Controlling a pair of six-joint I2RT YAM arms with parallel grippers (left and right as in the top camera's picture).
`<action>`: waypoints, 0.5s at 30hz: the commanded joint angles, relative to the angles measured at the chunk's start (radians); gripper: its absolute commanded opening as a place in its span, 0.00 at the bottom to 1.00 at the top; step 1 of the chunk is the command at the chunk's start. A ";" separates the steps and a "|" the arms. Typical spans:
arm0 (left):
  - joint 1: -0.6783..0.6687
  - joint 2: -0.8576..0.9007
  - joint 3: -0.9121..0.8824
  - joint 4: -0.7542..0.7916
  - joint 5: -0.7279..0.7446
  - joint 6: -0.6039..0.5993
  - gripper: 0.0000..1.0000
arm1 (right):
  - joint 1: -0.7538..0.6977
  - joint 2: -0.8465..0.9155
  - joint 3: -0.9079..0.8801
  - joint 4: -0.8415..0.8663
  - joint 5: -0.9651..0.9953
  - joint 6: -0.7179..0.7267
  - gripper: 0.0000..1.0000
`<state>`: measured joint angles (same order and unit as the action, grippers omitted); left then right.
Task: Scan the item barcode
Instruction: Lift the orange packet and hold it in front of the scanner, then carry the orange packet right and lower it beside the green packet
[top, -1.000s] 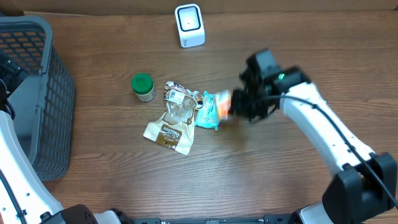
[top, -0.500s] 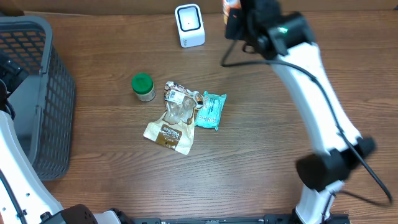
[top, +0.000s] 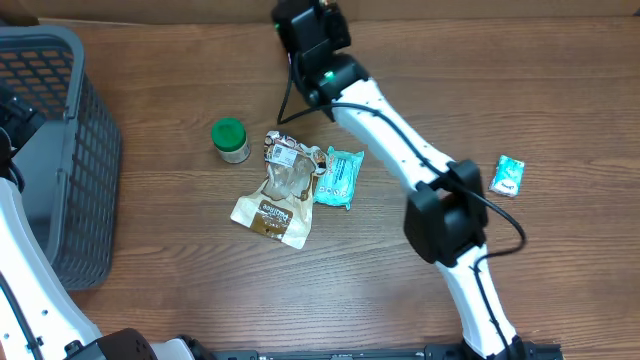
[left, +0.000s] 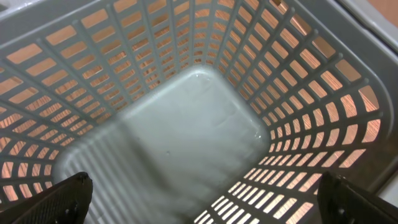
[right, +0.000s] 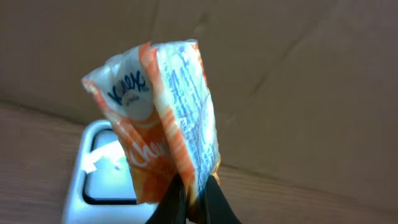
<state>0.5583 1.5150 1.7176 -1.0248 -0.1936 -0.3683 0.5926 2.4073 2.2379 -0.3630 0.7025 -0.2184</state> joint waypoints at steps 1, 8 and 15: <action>0.004 0.004 0.019 0.003 0.004 -0.021 1.00 | -0.014 0.082 0.024 0.085 0.056 -0.267 0.04; 0.004 0.004 0.019 0.003 0.004 -0.021 1.00 | -0.017 0.170 0.024 0.203 0.029 -0.403 0.06; 0.004 0.005 0.019 0.003 0.004 -0.021 1.00 | -0.017 0.196 0.013 0.214 -0.034 -0.427 0.06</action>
<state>0.5583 1.5150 1.7176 -1.0248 -0.1936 -0.3683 0.5781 2.5942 2.2375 -0.1658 0.6899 -0.6151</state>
